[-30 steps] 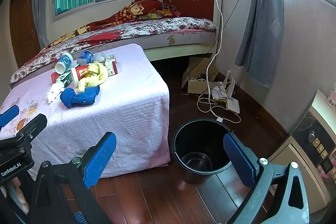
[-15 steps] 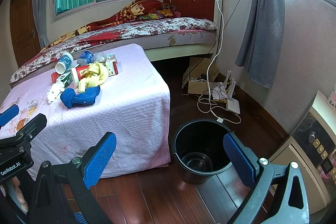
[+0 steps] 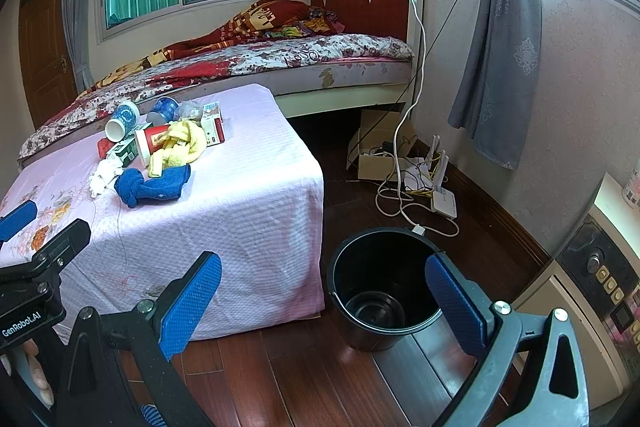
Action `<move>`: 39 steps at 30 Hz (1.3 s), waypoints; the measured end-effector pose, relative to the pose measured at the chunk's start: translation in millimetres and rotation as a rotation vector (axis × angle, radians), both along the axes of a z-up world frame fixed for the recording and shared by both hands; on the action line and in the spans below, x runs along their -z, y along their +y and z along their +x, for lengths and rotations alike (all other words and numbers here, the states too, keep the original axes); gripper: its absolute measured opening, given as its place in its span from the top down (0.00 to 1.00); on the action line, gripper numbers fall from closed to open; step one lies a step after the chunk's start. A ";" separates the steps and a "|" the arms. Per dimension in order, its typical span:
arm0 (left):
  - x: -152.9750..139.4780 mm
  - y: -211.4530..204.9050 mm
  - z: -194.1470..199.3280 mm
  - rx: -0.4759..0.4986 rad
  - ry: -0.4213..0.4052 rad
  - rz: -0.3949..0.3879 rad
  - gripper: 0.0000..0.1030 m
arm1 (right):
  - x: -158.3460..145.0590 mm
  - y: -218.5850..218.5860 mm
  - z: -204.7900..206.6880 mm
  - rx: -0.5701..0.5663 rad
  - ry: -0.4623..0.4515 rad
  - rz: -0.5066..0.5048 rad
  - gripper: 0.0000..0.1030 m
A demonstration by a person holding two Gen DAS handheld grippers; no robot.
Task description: Collect trash
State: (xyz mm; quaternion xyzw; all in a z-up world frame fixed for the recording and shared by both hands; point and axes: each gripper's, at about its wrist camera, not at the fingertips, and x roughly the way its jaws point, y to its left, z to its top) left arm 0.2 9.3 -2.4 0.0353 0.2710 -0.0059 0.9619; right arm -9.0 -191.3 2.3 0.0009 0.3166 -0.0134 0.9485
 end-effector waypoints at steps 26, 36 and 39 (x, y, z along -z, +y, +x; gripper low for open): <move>3.3 -2.4 -1.0 0.000 0.008 -0.001 0.01 | -0.9 1.1 -0.3 -0.001 -0.002 -0.002 0.00; 5.4 -3.3 -2.3 -0.001 0.010 -0.002 0.01 | -1.0 1.4 -0.2 0.000 -0.002 -0.002 0.00; 5.9 -3.3 -2.2 -0.002 0.010 -0.001 0.01 | -1.1 1.4 -0.2 0.000 -0.003 -0.003 0.00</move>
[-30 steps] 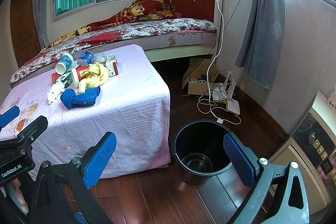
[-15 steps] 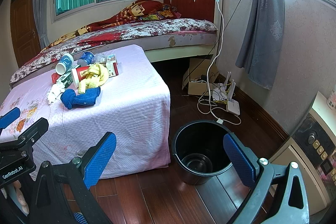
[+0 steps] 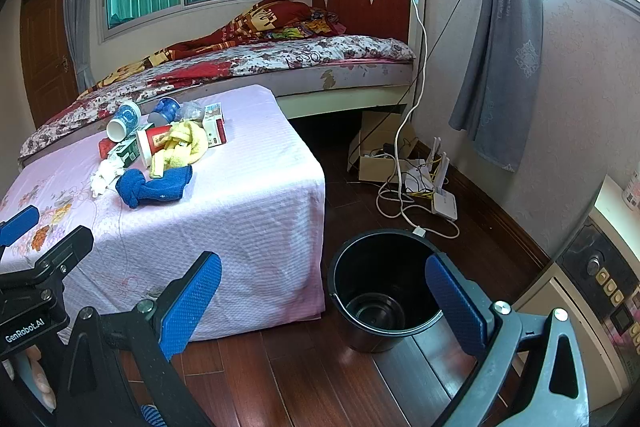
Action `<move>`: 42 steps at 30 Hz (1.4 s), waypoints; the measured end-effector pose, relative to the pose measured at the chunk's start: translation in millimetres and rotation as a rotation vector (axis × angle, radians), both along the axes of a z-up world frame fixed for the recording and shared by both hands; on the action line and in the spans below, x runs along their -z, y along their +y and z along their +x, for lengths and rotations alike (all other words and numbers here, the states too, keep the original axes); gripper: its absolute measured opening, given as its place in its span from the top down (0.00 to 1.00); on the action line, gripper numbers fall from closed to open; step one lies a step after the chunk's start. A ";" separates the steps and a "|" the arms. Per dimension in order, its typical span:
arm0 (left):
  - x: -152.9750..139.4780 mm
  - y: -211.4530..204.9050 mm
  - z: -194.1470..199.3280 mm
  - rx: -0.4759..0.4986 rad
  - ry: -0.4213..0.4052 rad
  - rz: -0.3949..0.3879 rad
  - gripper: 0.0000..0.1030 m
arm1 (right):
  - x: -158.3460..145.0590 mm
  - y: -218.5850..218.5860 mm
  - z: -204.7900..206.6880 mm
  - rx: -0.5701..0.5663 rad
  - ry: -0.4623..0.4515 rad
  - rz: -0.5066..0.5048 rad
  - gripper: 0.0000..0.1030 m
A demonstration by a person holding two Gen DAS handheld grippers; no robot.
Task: Collect trash
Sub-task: 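Grasp the blue sock with the left tool while the right tool grasps the yellow cloth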
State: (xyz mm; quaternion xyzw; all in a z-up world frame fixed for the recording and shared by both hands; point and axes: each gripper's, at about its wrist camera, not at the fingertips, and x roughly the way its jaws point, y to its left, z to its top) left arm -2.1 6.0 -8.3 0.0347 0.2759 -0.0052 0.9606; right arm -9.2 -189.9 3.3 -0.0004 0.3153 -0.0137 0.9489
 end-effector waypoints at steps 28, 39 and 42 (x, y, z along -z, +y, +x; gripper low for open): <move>16.0 82.5 76.4 -0.052 0.043 -0.101 0.14 | -13.1 46.2 101.1 -0.124 0.022 -0.016 0.00; 59.7 82.5 141.1 -0.041 0.140 -0.120 0.29 | 12.1 77.3 186.0 -0.141 0.051 -0.057 0.00; 70.4 87.6 156.4 -0.040 0.176 -0.163 0.40 | 19.8 86.1 202.5 -0.160 0.070 -0.055 0.00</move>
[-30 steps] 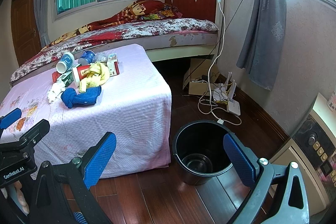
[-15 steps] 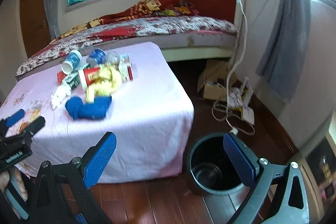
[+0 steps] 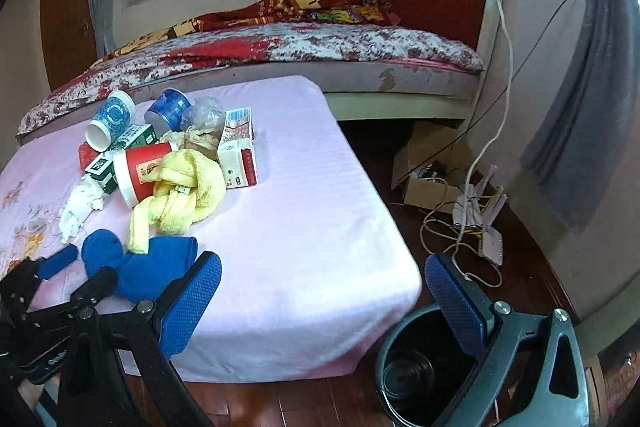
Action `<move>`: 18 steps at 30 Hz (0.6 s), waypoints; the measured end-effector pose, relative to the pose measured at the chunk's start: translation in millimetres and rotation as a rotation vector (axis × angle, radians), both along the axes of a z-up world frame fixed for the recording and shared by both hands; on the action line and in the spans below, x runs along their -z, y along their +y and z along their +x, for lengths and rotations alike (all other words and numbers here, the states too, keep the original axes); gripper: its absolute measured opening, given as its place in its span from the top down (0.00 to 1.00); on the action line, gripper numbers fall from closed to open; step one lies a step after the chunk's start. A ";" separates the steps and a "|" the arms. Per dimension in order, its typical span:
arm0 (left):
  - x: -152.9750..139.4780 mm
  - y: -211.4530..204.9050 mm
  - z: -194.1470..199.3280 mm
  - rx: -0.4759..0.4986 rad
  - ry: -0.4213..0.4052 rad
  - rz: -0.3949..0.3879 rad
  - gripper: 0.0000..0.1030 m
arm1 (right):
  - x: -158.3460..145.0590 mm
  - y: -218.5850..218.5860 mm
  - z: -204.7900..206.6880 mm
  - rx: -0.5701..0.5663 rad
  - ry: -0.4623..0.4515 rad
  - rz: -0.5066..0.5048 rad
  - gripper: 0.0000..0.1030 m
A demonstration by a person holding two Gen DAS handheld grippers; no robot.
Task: Collect trash
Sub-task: 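Grasp the blue sock with the left tool while the right tool grasps the yellow cloth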
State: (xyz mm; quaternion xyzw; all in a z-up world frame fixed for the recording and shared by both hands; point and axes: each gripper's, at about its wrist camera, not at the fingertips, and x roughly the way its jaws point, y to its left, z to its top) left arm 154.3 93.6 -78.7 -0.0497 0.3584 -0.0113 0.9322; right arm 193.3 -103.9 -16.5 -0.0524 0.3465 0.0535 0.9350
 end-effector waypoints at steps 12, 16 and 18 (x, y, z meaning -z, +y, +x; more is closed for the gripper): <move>-4.5 44.5 -11.6 -0.047 -0.050 -0.052 0.65 | 19.1 69.1 52.4 -0.154 0.029 0.074 0.00; -7.6 58.2 0.4 -0.086 -0.061 -0.006 0.65 | 34.9 99.0 69.3 -0.212 0.063 0.072 0.17; -7.9 63.8 4.9 -0.096 -0.059 -0.002 0.65 | 44.3 109.4 78.0 -0.229 0.087 0.071 0.19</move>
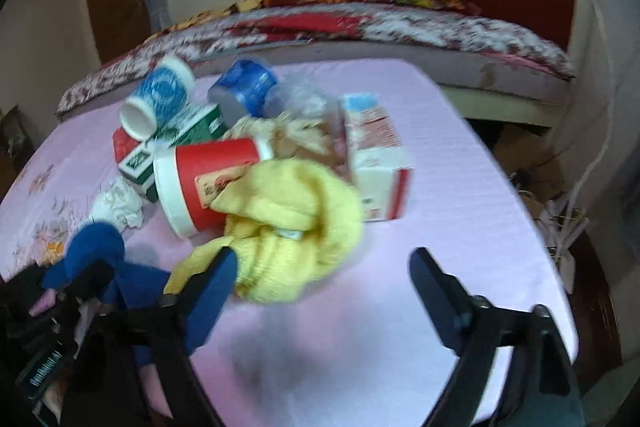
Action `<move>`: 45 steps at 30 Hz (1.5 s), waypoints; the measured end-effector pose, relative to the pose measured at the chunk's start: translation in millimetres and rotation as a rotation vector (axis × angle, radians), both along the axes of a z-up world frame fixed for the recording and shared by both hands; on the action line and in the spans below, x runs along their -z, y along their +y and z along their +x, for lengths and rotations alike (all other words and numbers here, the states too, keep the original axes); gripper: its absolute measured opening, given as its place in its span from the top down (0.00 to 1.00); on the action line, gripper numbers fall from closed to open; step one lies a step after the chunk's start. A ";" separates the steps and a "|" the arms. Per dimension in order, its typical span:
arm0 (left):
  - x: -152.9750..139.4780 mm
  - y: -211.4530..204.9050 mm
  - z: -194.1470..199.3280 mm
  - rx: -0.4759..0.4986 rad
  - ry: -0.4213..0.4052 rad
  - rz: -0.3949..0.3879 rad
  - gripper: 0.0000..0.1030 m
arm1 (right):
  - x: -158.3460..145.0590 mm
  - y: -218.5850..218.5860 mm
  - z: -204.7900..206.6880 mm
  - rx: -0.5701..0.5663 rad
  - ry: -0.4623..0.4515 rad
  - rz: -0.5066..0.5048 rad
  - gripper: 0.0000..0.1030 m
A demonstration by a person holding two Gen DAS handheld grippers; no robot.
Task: Collect trash
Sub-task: 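Grasp the blue sock with the left tool while the right tool grasps the yellow cloth, then carry sock and cloth to the black bucket and open both tools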
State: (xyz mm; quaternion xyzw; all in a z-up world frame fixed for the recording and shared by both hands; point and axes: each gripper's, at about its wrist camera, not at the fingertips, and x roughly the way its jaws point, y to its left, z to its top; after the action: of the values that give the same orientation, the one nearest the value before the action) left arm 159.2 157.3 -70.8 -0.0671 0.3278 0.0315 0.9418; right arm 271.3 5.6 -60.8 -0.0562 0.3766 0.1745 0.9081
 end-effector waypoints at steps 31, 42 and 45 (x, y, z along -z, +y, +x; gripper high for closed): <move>-40.7 -69.0 -29.3 0.158 -0.096 0.030 0.65 | -56.8 -92.8 -86.2 -0.006 -0.160 -0.005 0.71; -47.6 -157.0 -31.7 0.357 -0.120 0.031 0.65 | -58.0 -207.0 -116.6 0.187 -0.139 -0.020 0.71; -44.8 -188.4 -34.3 0.424 -0.116 0.027 0.65 | -52.8 -233.9 -128.2 0.229 -0.123 -0.031 0.71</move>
State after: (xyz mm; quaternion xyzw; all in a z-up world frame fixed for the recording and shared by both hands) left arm 124.9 -31.1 -26.1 0.0141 0.2795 -0.1666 0.9455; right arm 143.0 -228.3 -8.0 -0.0373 0.3268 0.0601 0.9424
